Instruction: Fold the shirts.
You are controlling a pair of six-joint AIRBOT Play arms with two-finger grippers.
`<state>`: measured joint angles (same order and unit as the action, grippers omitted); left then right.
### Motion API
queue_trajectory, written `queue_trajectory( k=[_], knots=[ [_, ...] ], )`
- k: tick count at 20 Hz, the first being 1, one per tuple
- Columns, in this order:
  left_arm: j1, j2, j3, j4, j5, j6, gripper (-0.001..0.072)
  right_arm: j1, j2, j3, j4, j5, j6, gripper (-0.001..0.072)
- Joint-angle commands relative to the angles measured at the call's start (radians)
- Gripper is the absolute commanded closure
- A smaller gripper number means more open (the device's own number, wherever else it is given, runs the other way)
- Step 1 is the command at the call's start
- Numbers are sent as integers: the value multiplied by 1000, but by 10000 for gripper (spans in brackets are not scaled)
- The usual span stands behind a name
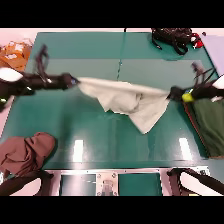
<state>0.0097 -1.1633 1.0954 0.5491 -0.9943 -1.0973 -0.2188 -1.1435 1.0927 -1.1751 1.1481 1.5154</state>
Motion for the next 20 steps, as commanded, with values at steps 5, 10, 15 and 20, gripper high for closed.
queue_trajectory(
  k=[5,10,15,20],
  knots=[
    [27,184,637,-14,-153,6,682,-18,246,620,48,35,-10,700],
    [27,192,986,-9,-176,2,682,-19,410,769,-8,-5,-35,700],
    [27,192,996,63,-181,-33,682,-19,429,767,-40,-51,-35,699],
    [27,173,805,216,-180,-55,682,-18,288,688,8,-47,-40,699]
  ],
)
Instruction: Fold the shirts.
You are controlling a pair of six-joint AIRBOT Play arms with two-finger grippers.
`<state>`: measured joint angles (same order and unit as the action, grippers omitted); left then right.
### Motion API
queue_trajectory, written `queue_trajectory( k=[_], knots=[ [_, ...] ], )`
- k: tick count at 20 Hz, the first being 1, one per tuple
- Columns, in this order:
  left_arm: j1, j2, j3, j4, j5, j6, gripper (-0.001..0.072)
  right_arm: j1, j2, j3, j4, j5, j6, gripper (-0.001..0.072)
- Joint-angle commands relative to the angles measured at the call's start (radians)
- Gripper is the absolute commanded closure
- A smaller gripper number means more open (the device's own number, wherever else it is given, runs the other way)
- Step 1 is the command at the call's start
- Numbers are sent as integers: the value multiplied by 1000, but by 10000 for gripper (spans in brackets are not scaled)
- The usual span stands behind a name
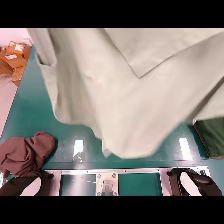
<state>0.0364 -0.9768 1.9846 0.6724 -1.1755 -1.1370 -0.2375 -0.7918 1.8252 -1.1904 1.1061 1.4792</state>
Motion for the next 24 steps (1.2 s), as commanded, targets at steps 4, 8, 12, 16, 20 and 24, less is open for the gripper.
queue_trajectory(
  k=[4,8,12,16,20,24],
  knots=[
    [1,-145,-298,92,7,-14,682,25,-234,-262,178,-32,-97,699],
    [-4,-399,-459,87,71,28,681,139,-489,-451,189,-167,-130,699],
    [-6,-639,-468,26,133,27,680,230,-764,-455,224,-251,-126,699],
    [57,-673,-447,52,98,-8,121,172,-800,-440,193,-224,-126,307],
    [215,-673,-373,92,-181,-19,121,-34,-744,-423,176,44,-127,460],
    [303,-673,-436,168,-318,-18,122,-203,-603,-630,176,157,-126,462]
  ],
)
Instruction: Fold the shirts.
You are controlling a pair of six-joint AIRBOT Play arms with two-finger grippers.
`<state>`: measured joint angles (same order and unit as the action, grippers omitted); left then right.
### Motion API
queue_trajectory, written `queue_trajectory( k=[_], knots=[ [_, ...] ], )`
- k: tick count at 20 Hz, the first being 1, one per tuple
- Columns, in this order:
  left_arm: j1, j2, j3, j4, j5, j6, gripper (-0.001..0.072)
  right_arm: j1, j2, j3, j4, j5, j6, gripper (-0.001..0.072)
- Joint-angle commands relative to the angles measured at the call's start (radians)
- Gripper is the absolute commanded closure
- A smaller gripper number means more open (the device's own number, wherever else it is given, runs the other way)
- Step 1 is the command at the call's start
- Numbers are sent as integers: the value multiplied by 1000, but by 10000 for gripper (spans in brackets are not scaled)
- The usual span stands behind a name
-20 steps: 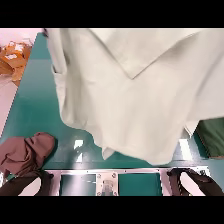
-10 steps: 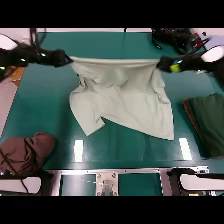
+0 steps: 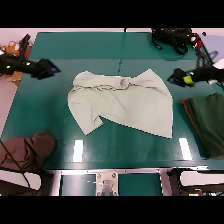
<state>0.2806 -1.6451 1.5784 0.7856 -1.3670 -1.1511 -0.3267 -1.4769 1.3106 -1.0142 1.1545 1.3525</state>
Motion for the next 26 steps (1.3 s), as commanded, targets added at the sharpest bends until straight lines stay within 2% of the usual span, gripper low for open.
queue_trajectory(
  k=[1,3,5,7,9,12,16,17,18,19,20,22,26],
  knots=[
    [62,-5,-67,60,-121,4,121,-154,133,-195,0,108,1,461],
    [62,-5,-154,59,-84,39,121,-246,238,-359,-23,103,11,457],
    [62,-5,-229,60,-46,66,122,-337,312,-507,-45,103,47,372],
    [62,-5,-271,60,-34,88,121,-381,332,-636,-44,102,54,336],
    [62,-5,-282,60,-29,87,121,-375,332,-740,-29,56,53,334],
    [62,-5,-282,43,-39,86,121,-341,320,-850,11,-43,52,290],
    [62,-5,-282,32,-39,86,121,-280,287,-880,84,-102,14,293],
    [62,-5,-282,26,-39,85,121,-264,287,-879,124,-117,-13,330],
    [62,-5,-282,19,-39,85,121,-252,287,-876,167,-126,-42,438],
    [62,-5,-282,16,-39,82,121,-248,287,-869,191,-124,-65,590],
    [62,-5,-282,17,-39,82,121,-248,287,-855,188,-114,-76,684],
    [62,-5,-282,26,-38,82,121,-249,288,-807,134,-110,-71,699],
    [59,-5,-344,18,-13,78,121,-261,288,-711,36,-137,13,699]
  ],
)
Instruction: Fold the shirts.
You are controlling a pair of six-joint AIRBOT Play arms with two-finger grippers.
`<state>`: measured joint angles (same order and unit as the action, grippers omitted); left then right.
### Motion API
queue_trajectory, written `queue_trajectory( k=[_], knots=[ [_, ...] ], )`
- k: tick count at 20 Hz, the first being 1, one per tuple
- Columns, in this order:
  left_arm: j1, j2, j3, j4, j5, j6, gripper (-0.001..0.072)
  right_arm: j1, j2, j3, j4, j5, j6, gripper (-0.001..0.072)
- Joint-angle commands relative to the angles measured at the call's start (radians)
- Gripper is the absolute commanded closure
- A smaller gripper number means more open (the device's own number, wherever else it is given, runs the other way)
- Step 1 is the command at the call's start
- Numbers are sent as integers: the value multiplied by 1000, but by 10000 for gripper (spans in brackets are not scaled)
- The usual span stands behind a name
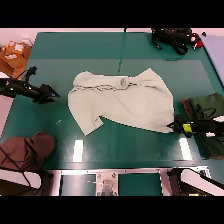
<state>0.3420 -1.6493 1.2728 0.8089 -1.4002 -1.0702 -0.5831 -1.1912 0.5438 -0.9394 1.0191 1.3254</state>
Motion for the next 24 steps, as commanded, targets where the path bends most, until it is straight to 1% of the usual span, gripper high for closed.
queue_trajectory(
  k=[1,5,8,10,11,12,13,14,15,17,19,20,22,24],
  knots=[
    [-10,-1,-72,-6,47,-3,121,-5,2,63,-40,-2,40,699],
    [-105,-1,-198,-17,213,-2,121,-5,2,63,-40,-36,39,699],
    [-212,-3,-229,-27,333,6,122,-4,2,63,-38,-35,39,699],
    [-252,-3,-227,-40,430,5,123,-4,2,63,-38,-31,35,699],
    [-256,-3,-228,-66,449,5,196,-4,2,63,-38,-31,31,699],
    [-256,-3,-228,-97,446,9,375,-4,2,63,-38,-31,31,699],
    [-256,-3,-228,-103,426,34,503,-4,2,63,-38,-31,26,699],
    [-256,-3,-227,-101,393,61,578,-4,2,63,-38,-31,25,699],
    [-255,-2,-226,-99,356,83,680,-4,2,63,-38,-31,25,699],
    [-255,-1,-201,-74,298,82,682,-4,2,82,-34,-14,25,699],
    [-255,18,-137,-71,225,58,683,-4,8,148,15,71,14,699],
    [-255,46,-98,-70,199,40,683,-4,21,197,62,127,-10,700],
    [-255,141,6,-70,163,20,683,-5,78,336,166,215,-25,700],
    [-255,264,146,-70,134,-8,682,-5,151,504,234,243,-25,699]
  ],
)
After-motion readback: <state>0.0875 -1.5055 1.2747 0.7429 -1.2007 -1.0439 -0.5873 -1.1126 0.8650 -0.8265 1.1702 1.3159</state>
